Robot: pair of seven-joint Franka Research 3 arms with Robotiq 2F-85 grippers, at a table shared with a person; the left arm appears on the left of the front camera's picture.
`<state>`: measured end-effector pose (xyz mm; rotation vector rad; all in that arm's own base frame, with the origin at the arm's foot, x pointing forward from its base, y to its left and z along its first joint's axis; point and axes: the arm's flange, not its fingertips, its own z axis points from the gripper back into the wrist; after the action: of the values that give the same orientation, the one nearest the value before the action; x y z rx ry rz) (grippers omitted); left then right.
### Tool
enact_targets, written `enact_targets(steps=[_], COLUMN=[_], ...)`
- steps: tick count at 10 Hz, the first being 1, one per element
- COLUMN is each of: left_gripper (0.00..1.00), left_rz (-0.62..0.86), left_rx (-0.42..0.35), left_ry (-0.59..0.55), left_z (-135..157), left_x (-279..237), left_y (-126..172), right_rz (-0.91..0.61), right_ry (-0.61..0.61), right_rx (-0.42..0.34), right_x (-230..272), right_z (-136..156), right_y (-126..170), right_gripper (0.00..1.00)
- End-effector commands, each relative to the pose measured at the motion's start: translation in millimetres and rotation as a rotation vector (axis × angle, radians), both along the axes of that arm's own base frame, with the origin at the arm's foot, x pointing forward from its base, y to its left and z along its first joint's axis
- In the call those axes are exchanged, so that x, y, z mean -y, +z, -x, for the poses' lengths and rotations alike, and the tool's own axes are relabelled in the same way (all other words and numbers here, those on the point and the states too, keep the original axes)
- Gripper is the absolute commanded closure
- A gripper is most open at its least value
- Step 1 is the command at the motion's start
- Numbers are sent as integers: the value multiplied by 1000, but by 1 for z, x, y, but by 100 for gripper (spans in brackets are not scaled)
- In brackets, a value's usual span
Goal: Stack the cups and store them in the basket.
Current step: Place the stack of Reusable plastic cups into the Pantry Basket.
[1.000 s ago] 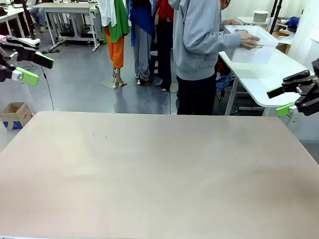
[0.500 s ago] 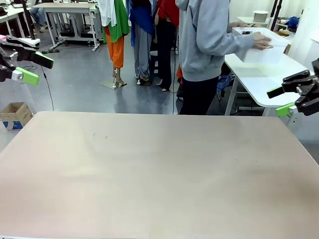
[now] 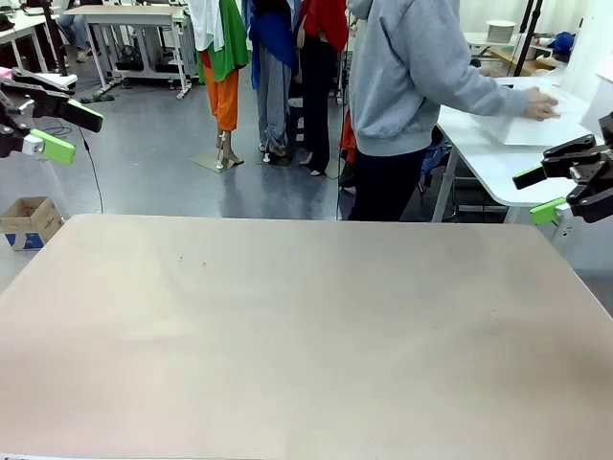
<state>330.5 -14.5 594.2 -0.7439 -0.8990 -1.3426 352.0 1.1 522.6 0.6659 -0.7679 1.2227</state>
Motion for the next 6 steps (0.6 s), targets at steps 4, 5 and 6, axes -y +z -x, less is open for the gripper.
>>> enact_targets(steps=[4,5,6], left_gripper=[0,0,0], left_rz=[23,23,23], left_rx=[5,5,5], left_ry=[-7,-7,-7], left_z=[-1,-1,-1], left_x=[0,0,0], left_y=[2,2,2], right_rz=[-20,-20,-20], right_ry=[-13,-13,-13], right_rx=[-8,-8,-8], right_x=[-2,-2,-2], right_z=[1,1,1], right_y=[1,1,1], right_gripper=[0,0,0])
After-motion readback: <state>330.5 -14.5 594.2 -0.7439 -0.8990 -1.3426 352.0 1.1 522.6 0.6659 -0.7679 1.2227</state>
